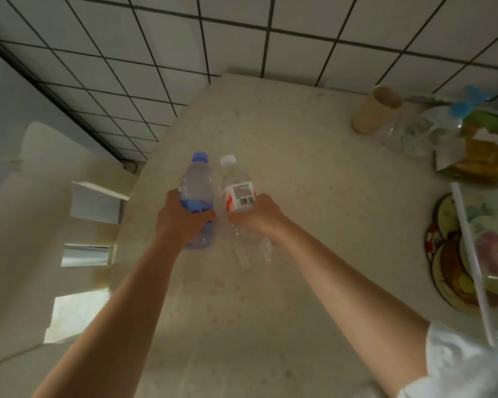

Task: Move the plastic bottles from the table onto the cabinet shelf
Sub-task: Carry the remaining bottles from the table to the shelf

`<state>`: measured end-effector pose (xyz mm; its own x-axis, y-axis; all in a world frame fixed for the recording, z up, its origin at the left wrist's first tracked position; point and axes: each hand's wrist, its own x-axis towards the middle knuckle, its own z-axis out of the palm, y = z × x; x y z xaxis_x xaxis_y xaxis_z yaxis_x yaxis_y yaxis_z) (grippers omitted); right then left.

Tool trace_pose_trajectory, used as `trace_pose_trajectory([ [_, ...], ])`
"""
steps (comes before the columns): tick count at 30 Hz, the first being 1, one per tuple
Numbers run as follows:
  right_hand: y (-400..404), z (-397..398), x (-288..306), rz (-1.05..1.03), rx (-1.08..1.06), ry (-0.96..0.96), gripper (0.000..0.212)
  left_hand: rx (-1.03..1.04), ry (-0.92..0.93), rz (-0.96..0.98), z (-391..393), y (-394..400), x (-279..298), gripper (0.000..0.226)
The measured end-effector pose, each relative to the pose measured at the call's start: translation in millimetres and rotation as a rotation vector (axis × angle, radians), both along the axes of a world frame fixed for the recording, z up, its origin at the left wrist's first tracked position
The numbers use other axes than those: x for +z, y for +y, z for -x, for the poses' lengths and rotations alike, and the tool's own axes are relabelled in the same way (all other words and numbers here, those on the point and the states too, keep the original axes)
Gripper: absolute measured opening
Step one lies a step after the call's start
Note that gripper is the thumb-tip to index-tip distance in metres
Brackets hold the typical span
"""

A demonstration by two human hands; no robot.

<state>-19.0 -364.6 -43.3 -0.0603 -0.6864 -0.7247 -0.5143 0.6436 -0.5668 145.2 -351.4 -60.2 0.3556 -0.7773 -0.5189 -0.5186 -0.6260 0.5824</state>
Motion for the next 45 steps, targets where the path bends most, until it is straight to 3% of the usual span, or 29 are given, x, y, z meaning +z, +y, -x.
trace_pose_trajectory([
  [3, 37.3, 18.5, 0.8, -0.044, -0.069, -0.117, 0.059, 0.064, 0.192, -0.067, -2.8, 17.7, 8.7, 0.079],
  [5, 65.0, 34.1, 2.8, -0.060, -0.100, -0.173, 0.054, 0.057, 0.234, -0.066, -1.0, 43.8, 12.1, 0.058],
  [8, 109.8, 55.2, 11.9, -0.066, -0.153, -0.262, 0.029, 0.119, 0.333, -0.080, 9.5, 88.9, 21.2, 0.036],
  [10, 140.5, 68.9, 21.2, -0.065, -0.227, -0.324, 0.023, 0.146, 0.423, -0.101, 19.4, 120.6, 29.4, 0.042],
  [13, 183.6, 85.9, 35.3, -0.057, -0.385, -0.467, 0.053, 0.140, 0.581, -0.131, 36.1, 166.4, 51.3, 0.062],
  [15, 209.7, 96.9, 44.0, -0.054, -0.492, -0.570, 0.061, 0.149, 0.672, -0.156, 47.5, 193.6, 61.0, 0.076],
  [18, 244.2, 114.0, 62.2, -0.049, -0.574, -0.698, 0.049, 0.115, 0.734, -0.145, 64.1, 223.8, 71.3, 0.063],
  [20, 264.8, 123.0, 73.4, -0.041, -0.614, -0.749, 0.052, 0.108, 0.752, -0.136, 76.5, 240.0, 78.4, 0.055],
  [24, 297.2, 141.4, 88.5, 0.029, -0.695, -0.726, 0.038, 0.074, 0.799, -0.133, 104.5, 265.5, 89.7, 0.069],
  [29, 342.1, 183.6, 94.7, 0.170, -0.688, -0.612, 0.028, 0.029, 0.838, -0.124, 150.3, 295.6, 99.8, 0.048],
  [33, 381.1, 220.8, 95.0, 0.246, -0.733, -0.587, 0.031, -0.046, 0.847, -0.129, 194.6, 318.4, 103.9, 0.048],
  [37, 417.9, 251.5, 101.9, 0.307, -0.806, -0.596, 0.017, -0.141, 0.821, -0.124, 236.4, 338.1, 106.4, 0.037],
  [40, 442.5, 274.2, 101.2, 0.320, -0.848, -0.547, 0.029, -0.234, 0.795, -0.139, 267.8, 352.4, 110.4, 0.019],
  [45, 471.2, 287.9, 97.7, 0.305, -0.986, -0.518, 0.066, -0.442, 0.684, -0.195, 298.9, 353.8, 108.5, 0.026],
])
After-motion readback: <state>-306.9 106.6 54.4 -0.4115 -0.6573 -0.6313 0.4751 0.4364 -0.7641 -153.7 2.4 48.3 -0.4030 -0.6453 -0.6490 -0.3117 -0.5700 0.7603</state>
